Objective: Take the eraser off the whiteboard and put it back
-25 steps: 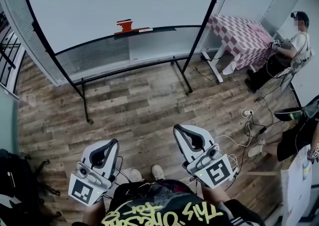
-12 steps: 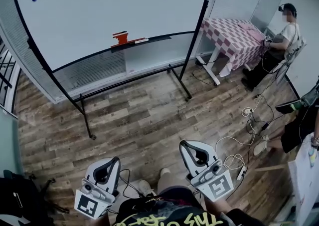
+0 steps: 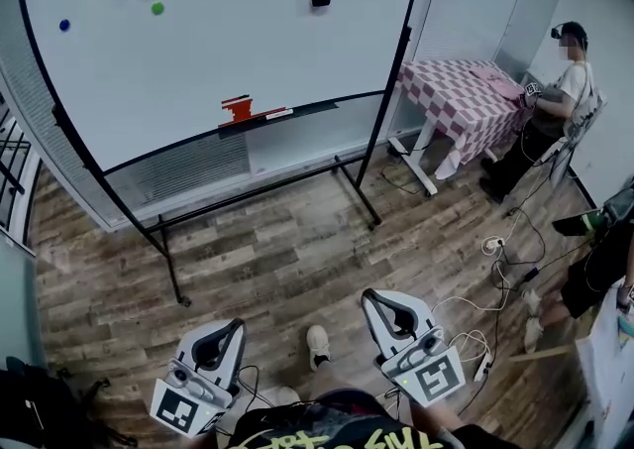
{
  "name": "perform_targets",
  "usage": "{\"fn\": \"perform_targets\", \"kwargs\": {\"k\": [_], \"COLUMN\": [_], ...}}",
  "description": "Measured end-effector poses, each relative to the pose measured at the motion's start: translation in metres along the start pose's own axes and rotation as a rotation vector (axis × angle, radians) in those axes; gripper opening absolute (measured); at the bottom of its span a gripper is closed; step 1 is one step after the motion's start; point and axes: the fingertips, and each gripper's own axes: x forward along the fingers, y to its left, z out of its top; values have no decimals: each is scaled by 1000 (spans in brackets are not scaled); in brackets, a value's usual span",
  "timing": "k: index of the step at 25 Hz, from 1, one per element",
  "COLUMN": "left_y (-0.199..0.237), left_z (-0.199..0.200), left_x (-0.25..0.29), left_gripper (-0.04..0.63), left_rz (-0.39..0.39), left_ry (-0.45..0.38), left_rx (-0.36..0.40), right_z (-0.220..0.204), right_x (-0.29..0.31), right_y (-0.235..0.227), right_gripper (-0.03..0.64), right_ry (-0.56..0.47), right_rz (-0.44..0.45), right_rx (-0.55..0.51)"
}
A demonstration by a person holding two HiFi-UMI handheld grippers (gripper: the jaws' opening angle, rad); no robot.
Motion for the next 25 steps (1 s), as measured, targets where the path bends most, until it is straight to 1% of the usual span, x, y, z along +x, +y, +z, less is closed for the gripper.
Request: {"fn": "perform_targets", "kwargs": {"k": [2, 5, 10, 12, 14, 18, 22, 25], "left_y": [7, 25, 51, 58, 64, 71, 76, 79], "left_z": [-5, -17, -12, -11, -12, -14, -18, -26], "left_x": [10, 30, 87, 108, 125, 154, 170, 174], "left_gripper": [6, 6, 6, 6, 6, 6, 6, 6], "left_rz": [4, 27, 27, 30, 40, 76, 103, 113], "left_ry": [2, 39, 31, 27, 31, 32, 20, 46], "left_rx": [16, 21, 65, 60, 73, 51, 40, 36], "right_z": [-5, -7, -14, -18, -23, -33, -46, -51], "right_x": [9, 28, 63, 75, 84, 96, 105, 112], "right_y": [-12, -38, -87, -105, -120, -146, -164, -170], "right_gripper": [9, 9, 9, 8, 9, 9, 9, 9], "right_ry": [2, -17, -32, -33, -32, -27, -18, -15], "right_rz": [-1, 4, 21, 30, 46, 75, 96, 100], "right_rx": [-15, -17, -12, -1, 9, 30, 59, 78]}}
